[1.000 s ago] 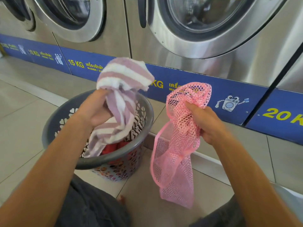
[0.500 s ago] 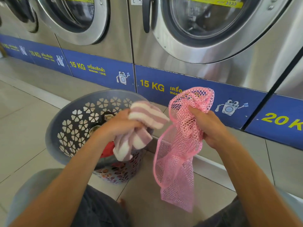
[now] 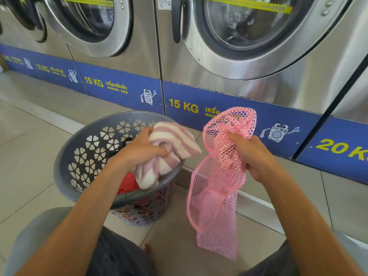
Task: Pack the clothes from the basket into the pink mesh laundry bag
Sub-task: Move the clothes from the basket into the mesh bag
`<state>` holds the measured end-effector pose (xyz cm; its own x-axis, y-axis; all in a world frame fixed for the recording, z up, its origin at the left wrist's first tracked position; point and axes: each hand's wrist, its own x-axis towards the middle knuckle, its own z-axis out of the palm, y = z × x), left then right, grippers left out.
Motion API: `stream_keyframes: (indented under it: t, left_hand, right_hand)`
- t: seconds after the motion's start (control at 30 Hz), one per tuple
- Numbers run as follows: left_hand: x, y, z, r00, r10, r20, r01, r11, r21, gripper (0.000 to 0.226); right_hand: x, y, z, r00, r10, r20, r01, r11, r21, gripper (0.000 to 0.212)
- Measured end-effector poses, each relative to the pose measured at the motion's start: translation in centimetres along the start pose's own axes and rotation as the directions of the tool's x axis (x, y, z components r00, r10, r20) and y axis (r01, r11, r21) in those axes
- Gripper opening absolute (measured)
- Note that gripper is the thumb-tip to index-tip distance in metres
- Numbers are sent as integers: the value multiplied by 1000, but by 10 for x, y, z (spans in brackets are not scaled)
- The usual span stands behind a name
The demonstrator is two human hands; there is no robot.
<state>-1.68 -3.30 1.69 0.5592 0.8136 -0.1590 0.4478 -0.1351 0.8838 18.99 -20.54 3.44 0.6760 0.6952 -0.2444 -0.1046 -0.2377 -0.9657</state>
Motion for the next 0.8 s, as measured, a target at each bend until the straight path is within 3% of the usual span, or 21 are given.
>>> stream_keyframes:
  t: [0.1,0.23,0.3,0.37,0.43,0.5,0.6,0.7,0.77,0.8]
  left_hand:
    - [-3,14,-13,990,123,-73,-136,969,-207,86]
    - [-10,24,-25,977,98,-187,-156,934,-322,47]
    - [-15,30,-25,993,70,-100,-111,856,-506,35]
    - [-26,38,-25,991,131,5,-93,722,-685,23]
    - [-34,45,-27,967,253,6,-149,587,-796,33]
    - [-39,50,-27,957,282,70,-95,532,-841,48]
    - [-38,50,-19,950,184,253,56,695,-717,78]
    - [-33,42,-7,982,35,185,57,881,-469,45]
    - [-26,29,1,998,29,49,-19,979,-201,27]
    - [-23,23,6,998,33,44,-29,995,-93,25]
  right_hand:
    - [0,0,0,1000,-3,-5,3,1000,-13,24]
    - [0,1,1,1000,-6,-11,6,1000,-23,29]
    - [-1,0,1,1000,-8,-13,8,1000,-11,27]
    - [-1,-1,2,1000,-12,-18,13,1000,7,26]
    - [-2,0,4,1000,-11,-27,11,1000,29,26]
    - [-2,0,6,999,-5,-32,7,999,41,29]
    - [-1,0,6,999,-6,-34,8,998,57,31]
    - [-1,-1,5,999,-4,-37,6,998,58,32]
    - [0,0,5,999,1,-36,1,998,57,34]
    - [0,0,5,999,2,-35,0,998,57,33]
